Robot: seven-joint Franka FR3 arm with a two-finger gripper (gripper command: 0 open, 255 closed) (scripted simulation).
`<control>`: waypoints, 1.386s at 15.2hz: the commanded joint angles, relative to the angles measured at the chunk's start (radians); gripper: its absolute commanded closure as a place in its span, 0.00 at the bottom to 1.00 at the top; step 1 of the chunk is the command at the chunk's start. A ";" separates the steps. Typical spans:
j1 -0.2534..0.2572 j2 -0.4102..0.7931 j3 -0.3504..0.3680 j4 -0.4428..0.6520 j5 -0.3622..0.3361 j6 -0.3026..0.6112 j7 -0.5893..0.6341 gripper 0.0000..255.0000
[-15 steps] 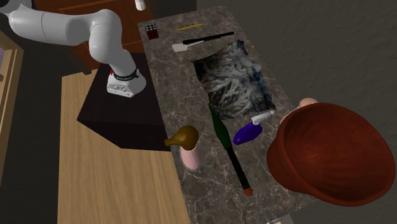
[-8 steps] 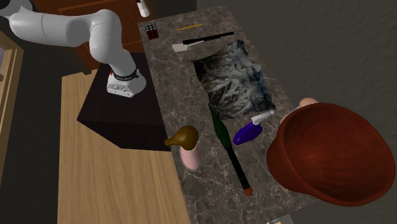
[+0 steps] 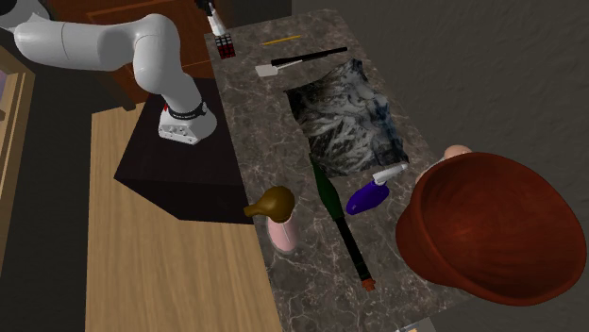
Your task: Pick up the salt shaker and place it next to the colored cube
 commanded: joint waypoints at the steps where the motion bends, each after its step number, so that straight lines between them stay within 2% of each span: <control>1: 0.008 -0.004 0.022 -0.019 0.022 0.016 -0.002 1.00; 6: 0.021 -0.003 0.094 -0.061 0.088 0.064 -0.010 1.00; 14: 0.021 -0.003 0.094 -0.061 0.088 0.064 -0.010 1.00; 15: 0.021 -0.003 0.094 -0.061 0.088 0.064 -0.010 0.00; 20: 0.021 -0.003 0.094 -0.061 0.088 0.064 -0.010 0.00; 21: 0.019 -0.006 0.057 -0.044 0.055 0.040 -0.005 0.00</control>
